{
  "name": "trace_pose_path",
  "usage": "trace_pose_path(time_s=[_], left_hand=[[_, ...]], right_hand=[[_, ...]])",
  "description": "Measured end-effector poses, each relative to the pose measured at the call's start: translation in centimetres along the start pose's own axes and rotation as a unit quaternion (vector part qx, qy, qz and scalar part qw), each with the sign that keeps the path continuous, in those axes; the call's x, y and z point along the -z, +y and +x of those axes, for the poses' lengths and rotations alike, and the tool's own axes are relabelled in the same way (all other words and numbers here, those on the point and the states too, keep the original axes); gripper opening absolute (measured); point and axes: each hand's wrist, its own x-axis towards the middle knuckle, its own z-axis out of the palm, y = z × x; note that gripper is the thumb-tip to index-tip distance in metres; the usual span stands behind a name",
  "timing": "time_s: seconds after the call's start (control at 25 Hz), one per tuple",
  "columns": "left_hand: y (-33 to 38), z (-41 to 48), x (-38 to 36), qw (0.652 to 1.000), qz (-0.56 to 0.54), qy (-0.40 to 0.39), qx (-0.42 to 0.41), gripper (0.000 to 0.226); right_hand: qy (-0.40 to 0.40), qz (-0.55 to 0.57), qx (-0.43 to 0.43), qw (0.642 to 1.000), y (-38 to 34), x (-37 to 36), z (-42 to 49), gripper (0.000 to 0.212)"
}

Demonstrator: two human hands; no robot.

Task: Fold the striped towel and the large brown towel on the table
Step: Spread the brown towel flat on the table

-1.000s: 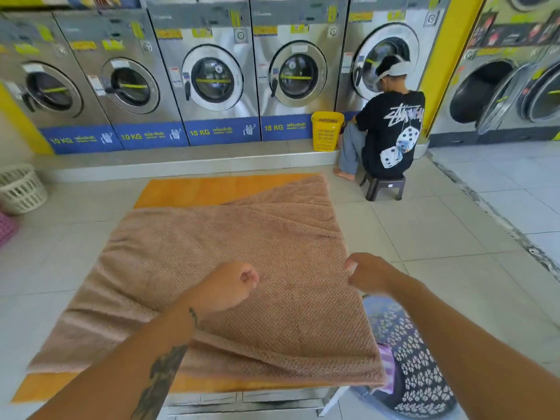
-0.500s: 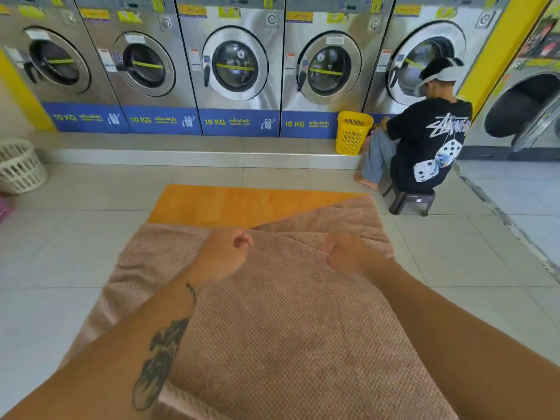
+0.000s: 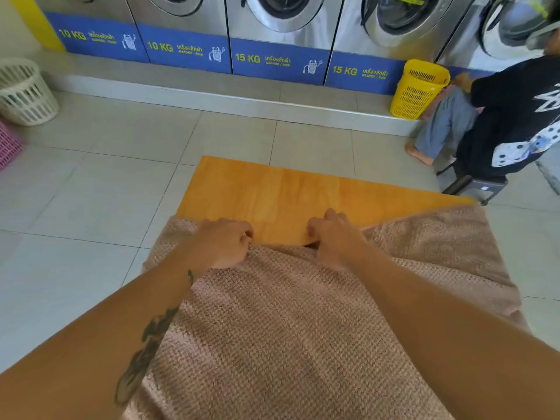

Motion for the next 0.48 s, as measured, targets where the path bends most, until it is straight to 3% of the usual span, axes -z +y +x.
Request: trace_pose_path(time_s=[0.12, 0.16, 0.24, 0.32, 0.48], left_hand=[[0.6, 0.1, 1.6, 0.996, -0.087, -0.008, -0.015, 0.03], [0.8, 0.4, 2.2, 0.994, -0.105, -0.001, -0.01, 0.027], [1.0, 1.1, 3.2, 0.992, -0.125, -0.026, 0.011, 0.031], [1.1, 1.8, 3.5, 0.992, -0.079, -0.086, 0.043, 0.042], [0.6, 3.2, 3.0, 0.987, -0.006, -0.095, 0.127, 0.049]], right_hand=[[-0.035, 0.018, 0.025, 0.999, 0.1, 1.0, 1.8, 0.026], [-0.003, 0.044, -0.003, 0.999, 0.4, 1.6, 2.4, 0.021], [0.137, 0.103, -0.098, 0.98, 1.6, 3.0, 3.3, 0.014], [0.22, 0.128, -0.169, 0.952, 2.8, 3.9, 3.4, 0.016], [0.2, 0.11, -0.189, 0.955, 3.8, 3.9, 2.6, 0.018]])
